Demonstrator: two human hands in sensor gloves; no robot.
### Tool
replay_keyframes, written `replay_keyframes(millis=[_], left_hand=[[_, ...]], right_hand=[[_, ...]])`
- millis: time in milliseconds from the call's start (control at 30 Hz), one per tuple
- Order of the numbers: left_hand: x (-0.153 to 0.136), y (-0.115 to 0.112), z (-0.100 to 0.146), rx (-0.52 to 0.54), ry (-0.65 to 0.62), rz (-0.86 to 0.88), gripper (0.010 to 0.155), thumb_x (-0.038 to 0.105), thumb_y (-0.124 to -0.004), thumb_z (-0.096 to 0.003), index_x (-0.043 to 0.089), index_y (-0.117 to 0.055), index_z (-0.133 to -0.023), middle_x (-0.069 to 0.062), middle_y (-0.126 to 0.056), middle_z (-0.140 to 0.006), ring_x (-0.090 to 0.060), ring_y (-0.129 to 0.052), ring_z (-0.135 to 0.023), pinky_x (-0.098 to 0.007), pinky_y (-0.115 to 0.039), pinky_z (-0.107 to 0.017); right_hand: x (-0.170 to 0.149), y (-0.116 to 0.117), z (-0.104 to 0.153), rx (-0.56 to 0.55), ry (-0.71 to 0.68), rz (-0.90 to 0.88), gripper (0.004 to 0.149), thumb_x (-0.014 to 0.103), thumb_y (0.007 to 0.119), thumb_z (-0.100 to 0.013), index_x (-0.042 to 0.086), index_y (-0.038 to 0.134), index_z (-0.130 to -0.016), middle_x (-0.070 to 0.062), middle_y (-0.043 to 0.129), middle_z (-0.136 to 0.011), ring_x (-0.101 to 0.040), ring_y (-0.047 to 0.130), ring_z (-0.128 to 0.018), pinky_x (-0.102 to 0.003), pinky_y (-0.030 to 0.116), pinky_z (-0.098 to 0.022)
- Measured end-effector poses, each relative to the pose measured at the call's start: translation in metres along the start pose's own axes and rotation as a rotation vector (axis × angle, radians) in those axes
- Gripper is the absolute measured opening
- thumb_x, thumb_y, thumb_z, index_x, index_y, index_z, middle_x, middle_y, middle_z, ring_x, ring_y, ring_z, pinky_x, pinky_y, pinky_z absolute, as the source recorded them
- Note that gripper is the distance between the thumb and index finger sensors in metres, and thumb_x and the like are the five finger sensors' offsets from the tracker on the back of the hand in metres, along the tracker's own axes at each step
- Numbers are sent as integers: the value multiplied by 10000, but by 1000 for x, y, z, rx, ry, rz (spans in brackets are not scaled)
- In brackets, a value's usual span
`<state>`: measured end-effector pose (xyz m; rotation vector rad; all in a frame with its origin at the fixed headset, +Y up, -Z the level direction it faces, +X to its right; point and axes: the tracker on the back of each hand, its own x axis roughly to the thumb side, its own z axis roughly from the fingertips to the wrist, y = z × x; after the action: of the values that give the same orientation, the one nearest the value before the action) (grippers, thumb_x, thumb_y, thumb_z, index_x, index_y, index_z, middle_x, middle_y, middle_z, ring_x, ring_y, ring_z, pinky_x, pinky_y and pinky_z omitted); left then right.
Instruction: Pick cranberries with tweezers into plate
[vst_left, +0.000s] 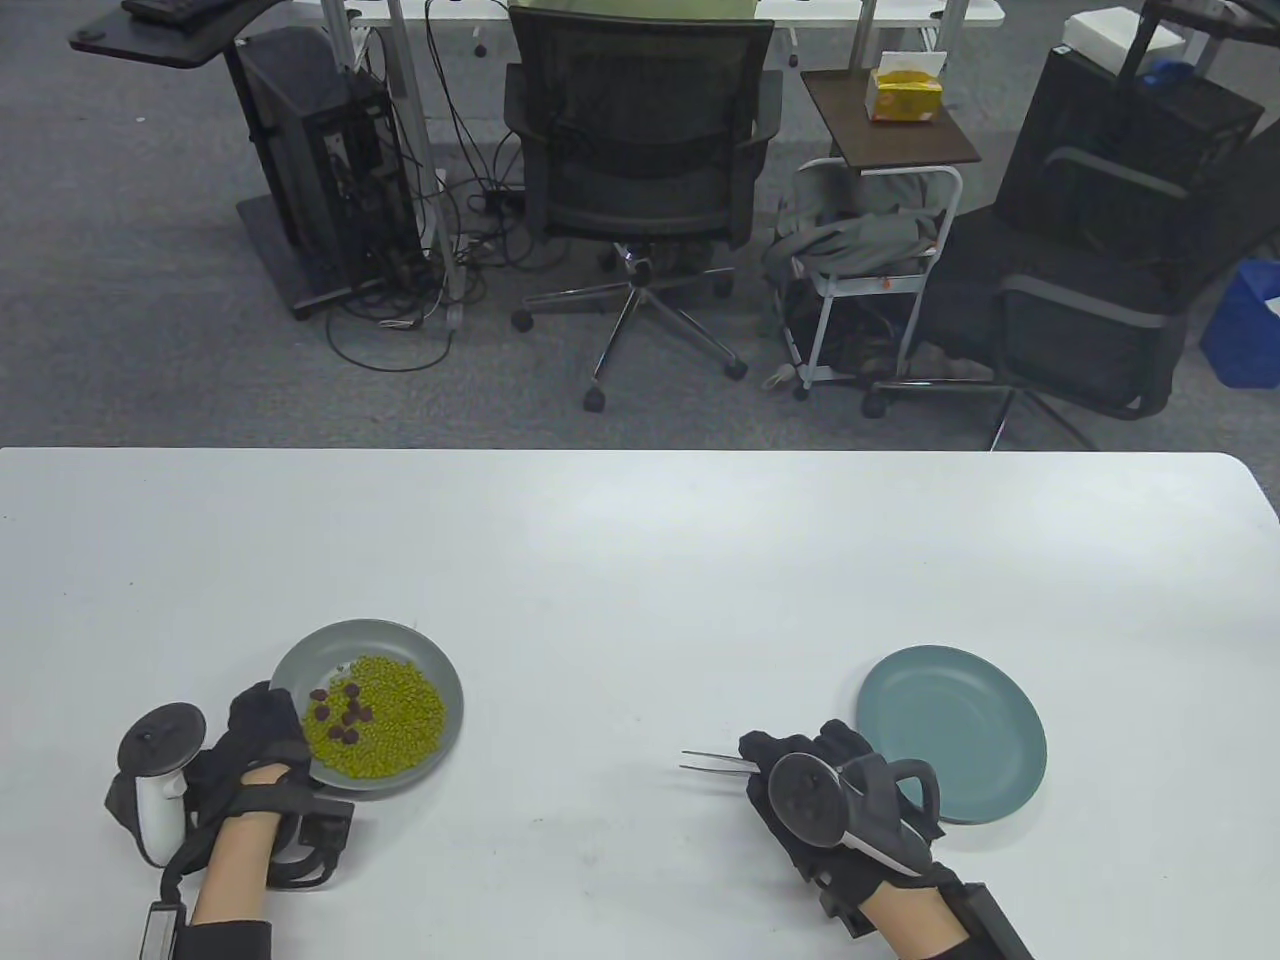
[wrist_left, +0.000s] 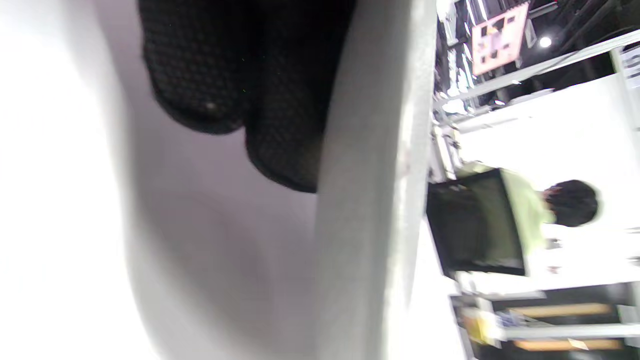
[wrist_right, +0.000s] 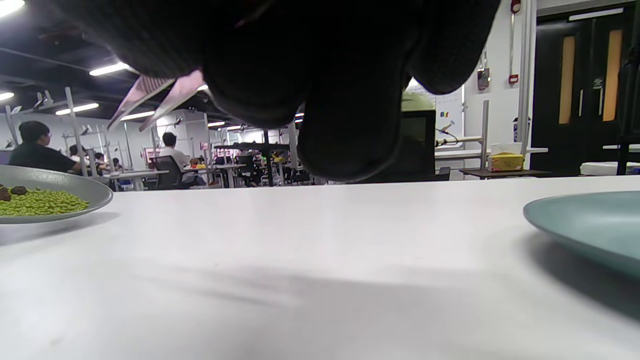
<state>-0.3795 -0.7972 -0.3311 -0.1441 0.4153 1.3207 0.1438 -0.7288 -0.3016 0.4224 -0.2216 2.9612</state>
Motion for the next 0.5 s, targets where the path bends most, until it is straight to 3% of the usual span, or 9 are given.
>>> replay_keyframes(millis=[133, 200, 333, 500], left_hand=[[19, -46, 14, -203, -100, 140, 587, 491, -576, -527, 267, -344, -1017, 10, -683, -880, -192, -1046, -556, -386, -882, -443], [30, -82, 31, -314, -170, 186, 595, 498, -555, -537, 278, -295, -1025, 22, -643, -903, -188, -1018, -586, -384, -865, -454], [31, -136, 58, -460, -167, 259, 606, 478, -560, -537, 249, -299, -1034, 4, -627, -933, -211, -1035, -541, -392, -881, -401], [25, -173, 81, -549, -162, 229, 604, 438, -552, -538, 216, -286, -1033, -14, -631, -948, -200, -1064, -478, -369, -904, -333]], right_hand=[[-9, -9, 0, -61, 34, -31, 511, 513, 688, -371, 346, 682, -854, 152, 860, -624, -98, 962, -598, -473, 586, -736], [-13, -14, 1, -94, 49, -38, 514, 517, 689, -371, 349, 678, -856, 154, 856, -625, -97, 957, -601, -474, 577, -741], [-21, -24, 3, -141, 67, -74, 552, 557, 678, -354, 374, 667, -876, 158, 856, -613, -102, 951, -599, -477, 568, -745], [-27, -33, 5, -211, 80, -88, 512, 561, 688, -350, 409, 727, -837, 159, 862, -594, -104, 949, -591, -475, 566, -745]])
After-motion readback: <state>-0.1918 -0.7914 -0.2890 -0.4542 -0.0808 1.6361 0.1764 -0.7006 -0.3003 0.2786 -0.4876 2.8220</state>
